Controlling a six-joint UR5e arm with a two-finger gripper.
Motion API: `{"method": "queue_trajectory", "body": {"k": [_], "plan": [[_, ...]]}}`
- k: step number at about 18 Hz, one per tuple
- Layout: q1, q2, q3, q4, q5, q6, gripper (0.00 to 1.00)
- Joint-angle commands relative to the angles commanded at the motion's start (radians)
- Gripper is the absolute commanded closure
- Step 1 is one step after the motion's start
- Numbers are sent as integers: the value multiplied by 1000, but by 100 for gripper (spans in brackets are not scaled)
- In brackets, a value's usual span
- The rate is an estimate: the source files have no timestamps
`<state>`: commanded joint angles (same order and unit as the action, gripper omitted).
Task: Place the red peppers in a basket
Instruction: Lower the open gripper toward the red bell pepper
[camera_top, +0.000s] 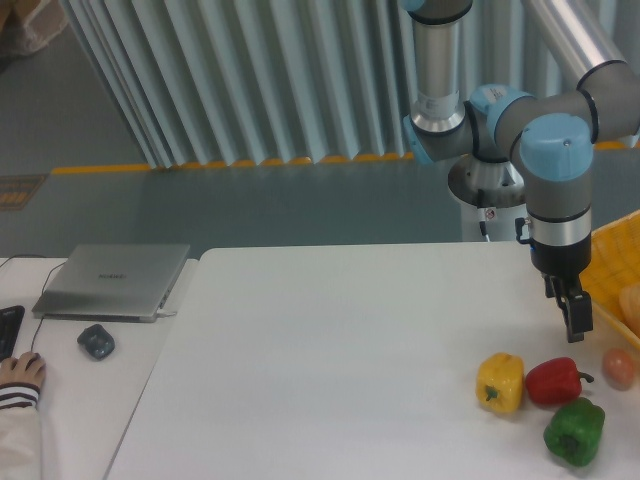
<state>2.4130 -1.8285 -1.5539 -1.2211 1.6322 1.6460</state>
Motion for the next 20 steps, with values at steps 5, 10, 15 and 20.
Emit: {"method": "queue_trajectory", "body": {"k": [5,10,15,20], "plan": [[-5,2,-23,9,3,-67,0],[-5,3,-66,52,-2,-86,0],[-15,-3,-80,63,-9,-162,0],[-58,-31,-78,121,118,-167,0]]}}
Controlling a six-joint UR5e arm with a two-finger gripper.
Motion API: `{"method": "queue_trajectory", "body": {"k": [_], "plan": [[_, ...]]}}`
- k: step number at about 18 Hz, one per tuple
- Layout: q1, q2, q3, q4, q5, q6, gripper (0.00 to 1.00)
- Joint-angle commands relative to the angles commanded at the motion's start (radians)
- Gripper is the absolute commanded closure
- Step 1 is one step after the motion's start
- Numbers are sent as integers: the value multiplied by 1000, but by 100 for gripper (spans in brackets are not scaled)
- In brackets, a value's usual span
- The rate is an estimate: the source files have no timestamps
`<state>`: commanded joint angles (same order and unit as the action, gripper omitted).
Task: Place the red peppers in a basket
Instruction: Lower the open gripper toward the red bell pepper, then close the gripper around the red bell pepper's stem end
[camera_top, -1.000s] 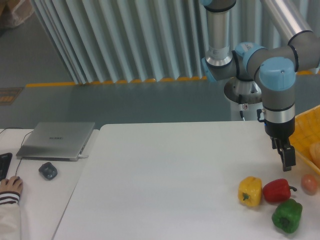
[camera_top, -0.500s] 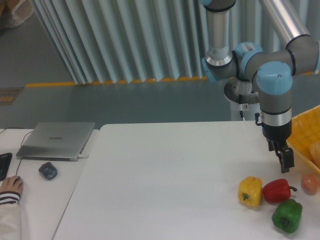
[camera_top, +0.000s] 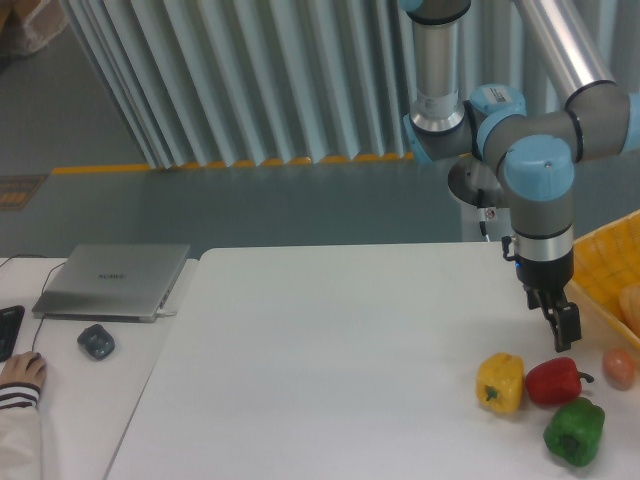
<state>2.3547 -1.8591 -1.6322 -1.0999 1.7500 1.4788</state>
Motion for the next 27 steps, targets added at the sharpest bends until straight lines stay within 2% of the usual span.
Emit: {"method": "queue_trajectory", "body": {"k": [13,23,27], "plan": [[-15,-101,58,14,8,6,0],[-9,-101,58,20,-1,6,0],[5,-101,58,26,-58,18,0]]}}
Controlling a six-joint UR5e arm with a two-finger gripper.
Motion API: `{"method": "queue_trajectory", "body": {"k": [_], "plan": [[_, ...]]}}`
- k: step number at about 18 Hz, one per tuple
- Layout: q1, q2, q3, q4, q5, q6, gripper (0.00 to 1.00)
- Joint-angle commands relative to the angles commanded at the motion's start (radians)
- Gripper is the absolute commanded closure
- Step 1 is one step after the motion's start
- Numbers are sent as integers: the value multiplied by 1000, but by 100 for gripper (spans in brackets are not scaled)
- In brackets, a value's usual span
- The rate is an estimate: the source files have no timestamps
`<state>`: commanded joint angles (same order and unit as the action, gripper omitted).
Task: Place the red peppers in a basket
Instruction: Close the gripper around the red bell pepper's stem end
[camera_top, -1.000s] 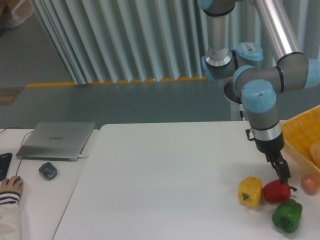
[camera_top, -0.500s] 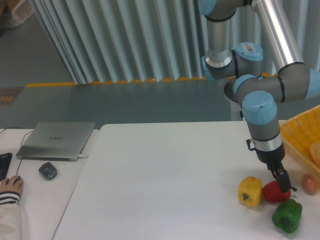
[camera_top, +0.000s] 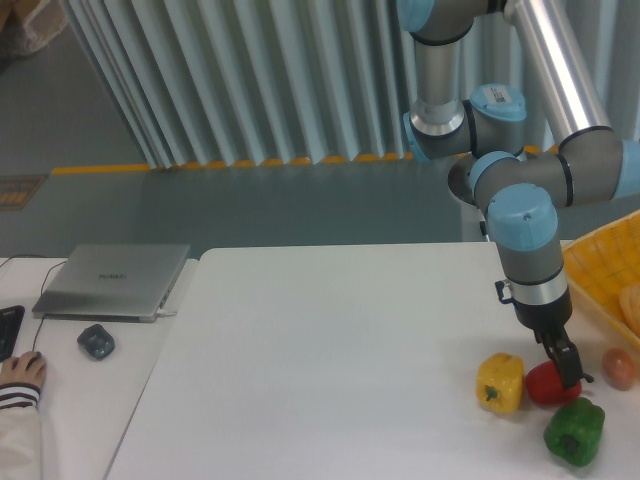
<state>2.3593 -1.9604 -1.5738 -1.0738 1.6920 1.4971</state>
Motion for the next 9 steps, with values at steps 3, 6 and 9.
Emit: {"method": "queue_trajectory", "body": {"k": [3,6,9], "plan": [[-3,-8,0,8,5,0,0],[-11,-21,-3,20,24,-2,0],[-12,-40,0,41,40,-2,0]]}}
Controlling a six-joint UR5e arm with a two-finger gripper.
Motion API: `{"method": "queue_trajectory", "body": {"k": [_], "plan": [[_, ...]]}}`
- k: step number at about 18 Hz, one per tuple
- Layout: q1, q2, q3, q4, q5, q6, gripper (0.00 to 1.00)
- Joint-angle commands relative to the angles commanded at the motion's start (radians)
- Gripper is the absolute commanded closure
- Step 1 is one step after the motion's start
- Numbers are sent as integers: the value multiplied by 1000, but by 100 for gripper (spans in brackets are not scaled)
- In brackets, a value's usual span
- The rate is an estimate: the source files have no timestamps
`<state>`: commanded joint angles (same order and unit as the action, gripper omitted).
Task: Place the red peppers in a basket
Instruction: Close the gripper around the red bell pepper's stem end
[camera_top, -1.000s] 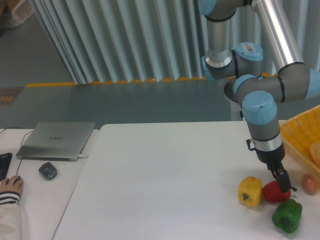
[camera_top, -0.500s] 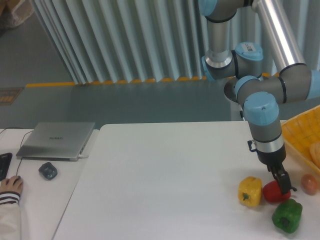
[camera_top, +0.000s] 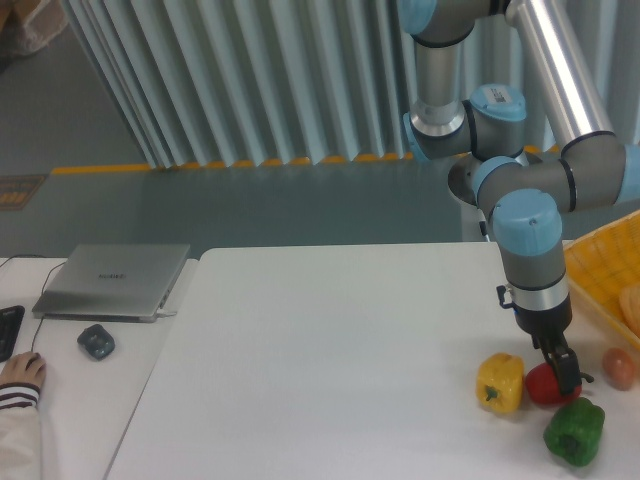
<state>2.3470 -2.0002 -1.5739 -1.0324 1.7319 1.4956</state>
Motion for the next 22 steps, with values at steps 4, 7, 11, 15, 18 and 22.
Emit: {"method": "queue_trajectory", "body": {"k": [4,7,11,15,18,22], "plan": [[0,1,-12,-3,2,3,0],[0,6,-28,-5,2,6,0],[0,5,-38,-6,6,14,0],[-6,0,-40,-5,35,14,0],[-6,-2,-38,-5,37,14,0],[-8,-5,-37,-5,41,14,23]]}}
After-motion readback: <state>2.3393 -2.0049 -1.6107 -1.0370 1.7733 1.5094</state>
